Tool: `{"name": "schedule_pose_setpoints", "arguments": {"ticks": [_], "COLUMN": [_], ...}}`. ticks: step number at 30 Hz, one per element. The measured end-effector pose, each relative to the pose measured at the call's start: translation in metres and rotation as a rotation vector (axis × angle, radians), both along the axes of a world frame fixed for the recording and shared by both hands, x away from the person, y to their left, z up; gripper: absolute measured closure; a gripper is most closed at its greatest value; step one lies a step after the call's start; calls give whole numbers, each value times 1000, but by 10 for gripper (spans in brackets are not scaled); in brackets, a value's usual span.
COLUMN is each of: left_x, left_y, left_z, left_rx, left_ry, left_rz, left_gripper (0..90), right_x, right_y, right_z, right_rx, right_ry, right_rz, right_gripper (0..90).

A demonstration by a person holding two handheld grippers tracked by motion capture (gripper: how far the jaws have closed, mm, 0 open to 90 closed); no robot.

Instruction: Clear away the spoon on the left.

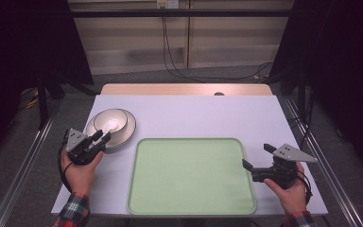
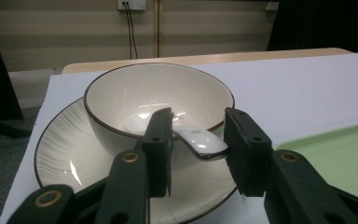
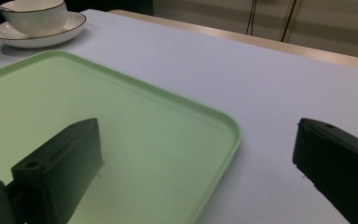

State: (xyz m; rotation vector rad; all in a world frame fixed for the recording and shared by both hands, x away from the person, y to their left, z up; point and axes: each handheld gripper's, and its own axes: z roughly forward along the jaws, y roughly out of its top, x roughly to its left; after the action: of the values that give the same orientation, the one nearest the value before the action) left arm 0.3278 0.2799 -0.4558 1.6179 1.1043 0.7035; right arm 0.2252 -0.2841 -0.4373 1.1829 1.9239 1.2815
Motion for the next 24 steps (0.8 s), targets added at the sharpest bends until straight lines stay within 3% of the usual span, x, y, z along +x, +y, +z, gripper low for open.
{"name": "schedule_pose_setpoints", "arguments": {"ticks": [13, 24], "left_x": [1, 2], "left_y": [4, 8], "left_z": [-1, -3], "left_rx": [-12, -52], "left_ry": [-2, 0], "left_rz": [8, 9], "left_gripper": [690, 742], "right_x": [0, 0], "right_y": [0, 1], "right_z": [0, 0], "right_rx": [1, 0], "right_ry": [-4, -5], "right_rz": [6, 6], "right_gripper": [10, 10]}}
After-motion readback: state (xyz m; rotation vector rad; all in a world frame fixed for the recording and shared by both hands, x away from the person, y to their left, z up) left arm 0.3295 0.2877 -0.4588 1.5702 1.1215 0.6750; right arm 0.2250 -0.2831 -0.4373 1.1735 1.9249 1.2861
